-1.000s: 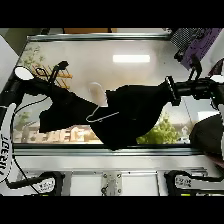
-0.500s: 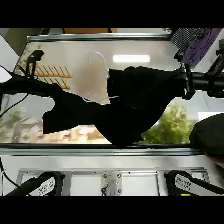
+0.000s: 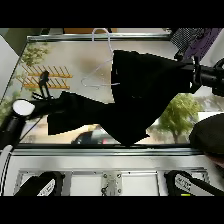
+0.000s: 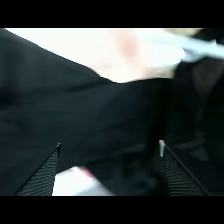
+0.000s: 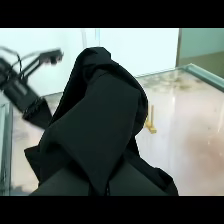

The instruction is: Fold the clothes and pants, and hang the long-sleeved shirts on hangers.

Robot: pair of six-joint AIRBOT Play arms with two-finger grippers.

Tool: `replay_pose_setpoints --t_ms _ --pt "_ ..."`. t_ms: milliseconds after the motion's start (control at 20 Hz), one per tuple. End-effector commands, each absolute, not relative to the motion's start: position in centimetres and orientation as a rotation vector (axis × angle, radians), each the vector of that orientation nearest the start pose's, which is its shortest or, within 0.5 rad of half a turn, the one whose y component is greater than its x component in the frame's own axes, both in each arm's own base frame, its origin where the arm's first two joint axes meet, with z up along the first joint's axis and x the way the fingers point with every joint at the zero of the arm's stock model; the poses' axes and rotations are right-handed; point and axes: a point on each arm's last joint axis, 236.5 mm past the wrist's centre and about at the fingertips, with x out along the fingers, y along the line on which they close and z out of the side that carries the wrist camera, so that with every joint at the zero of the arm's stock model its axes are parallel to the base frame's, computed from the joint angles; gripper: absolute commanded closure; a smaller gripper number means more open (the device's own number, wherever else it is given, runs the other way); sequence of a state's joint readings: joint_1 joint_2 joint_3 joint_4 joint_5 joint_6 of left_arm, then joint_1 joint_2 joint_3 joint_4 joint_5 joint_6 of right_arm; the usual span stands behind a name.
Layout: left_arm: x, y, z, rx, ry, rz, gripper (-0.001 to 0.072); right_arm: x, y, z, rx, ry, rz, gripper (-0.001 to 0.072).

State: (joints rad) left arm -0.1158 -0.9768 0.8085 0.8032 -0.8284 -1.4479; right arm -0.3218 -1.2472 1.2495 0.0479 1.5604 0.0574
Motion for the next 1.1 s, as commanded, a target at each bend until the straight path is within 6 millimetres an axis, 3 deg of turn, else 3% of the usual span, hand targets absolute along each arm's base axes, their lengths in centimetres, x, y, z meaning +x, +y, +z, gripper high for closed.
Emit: replay_pose_setpoints --t_ms 0,100,300,500,950,1000,1050 --pt "34.8 -21.9 4.3 -0.806 0.933 -0.418 -0.0013 37.6 12.3 28.9 0.119 -0.017 1.201 0.0701" --pt "35.0 -25.0 3.5 -0.817 0.922 -0.429 -0.0013 37.6 12.3 28.9 0.118 -0.017 1.202 0.0701" --pt "36.5 -30.6 4.1 -0.802 0.865 -0.465 -0.0013 37.6 12.3 28.9 0.118 -0.017 1.202 0.07" --pt "37.2 -34.8 4.1 -0.78 0.906 -0.53 -0.0013 37.6 12.3 28.9 0.118 -0.017 1.202 0.07" --pt "37.6 -36.0 1.9 -0.807 0.966 -0.502 -0.0013 37.6 12.3 28.9 0.118 -0.017 1.202 0.07" --pt "37.7 -36.2 2.0 -0.811 0.955 -0.497 0.0115 37.6 12.3 28.9 0.118 -0.016 1.203 0.07" --pt "37.8 -36.3 2.2 -0.812 0.937 -0.494 0.0312 37.6 12.3 28.9 0.118 -0.016 1.204 0.07"
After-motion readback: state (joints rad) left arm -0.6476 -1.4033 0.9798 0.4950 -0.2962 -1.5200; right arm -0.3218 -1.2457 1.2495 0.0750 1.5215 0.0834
